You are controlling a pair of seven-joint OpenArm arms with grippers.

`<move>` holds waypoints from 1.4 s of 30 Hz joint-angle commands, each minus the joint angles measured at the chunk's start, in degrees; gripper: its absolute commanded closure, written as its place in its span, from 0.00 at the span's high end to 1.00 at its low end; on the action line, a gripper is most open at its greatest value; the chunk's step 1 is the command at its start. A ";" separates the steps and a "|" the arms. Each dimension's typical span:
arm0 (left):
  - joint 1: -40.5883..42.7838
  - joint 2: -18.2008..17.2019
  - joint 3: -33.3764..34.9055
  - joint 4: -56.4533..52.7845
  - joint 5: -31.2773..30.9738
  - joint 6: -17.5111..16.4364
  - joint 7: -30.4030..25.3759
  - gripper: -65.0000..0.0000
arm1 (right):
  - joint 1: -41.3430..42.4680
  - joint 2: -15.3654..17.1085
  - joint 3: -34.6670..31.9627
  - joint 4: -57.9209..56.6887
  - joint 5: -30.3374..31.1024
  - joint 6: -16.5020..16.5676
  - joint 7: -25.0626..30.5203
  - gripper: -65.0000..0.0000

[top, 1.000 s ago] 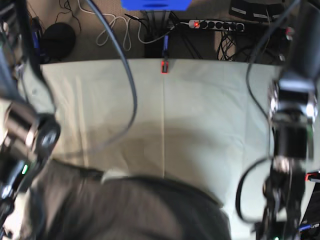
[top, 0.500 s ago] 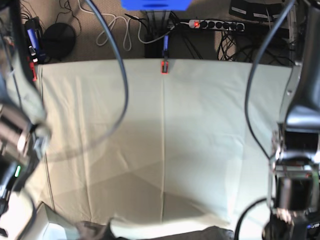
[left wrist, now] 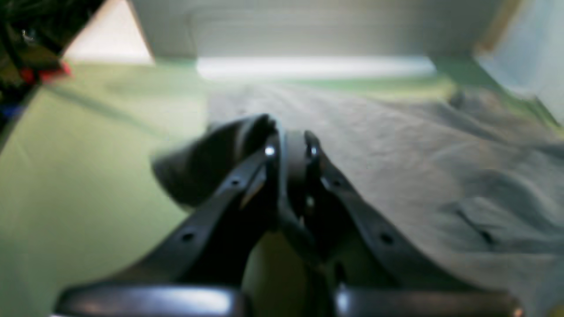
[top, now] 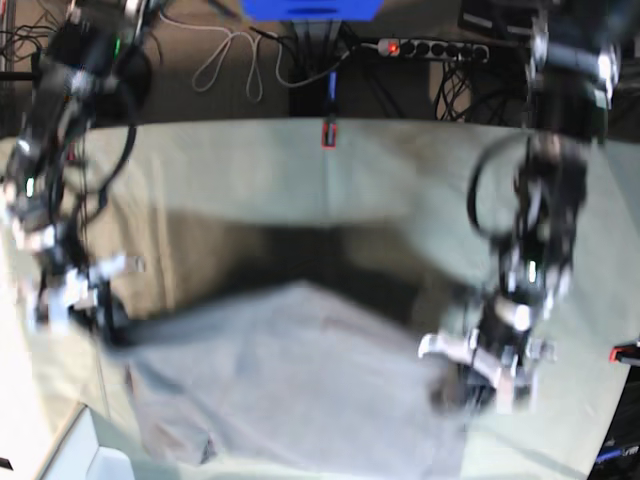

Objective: Layout the t-shirt on the table in an organized manner, then fold the t-shirt properly
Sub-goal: 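Lift the t-shirt with both grippers and shake it out, then lay the t-shirt flat and pull both grippers apart along its edge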

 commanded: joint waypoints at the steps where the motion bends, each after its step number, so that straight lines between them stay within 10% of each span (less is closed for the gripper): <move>1: 1.45 -0.63 -2.16 2.03 0.05 0.47 -1.41 0.00 | -1.05 0.01 -0.20 1.26 2.15 0.10 1.80 0.00; 12: 22.37 4.11 -15.70 10.91 -0.03 0.47 -1.76 0.00 | -18.81 -1.22 -0.37 -1.38 5.84 0.10 12.09 0.00; 29: 36.44 9.13 -18.95 15.75 -0.03 0.38 -1.41 0.01 | -21.53 -1.04 3.76 -8.24 5.49 0.10 12.53 0.00; 38: 42.42 10.18 -19.13 18.91 -0.12 0.38 -1.85 0.43 | -24.00 0.28 4.73 -10.70 5.58 0.10 12.35 0.25; 42: 44.61 12.64 -22.73 24.18 -0.12 0.38 -1.94 0.47 | -24.87 0.28 4.90 -10.79 5.84 0.10 12.44 0.37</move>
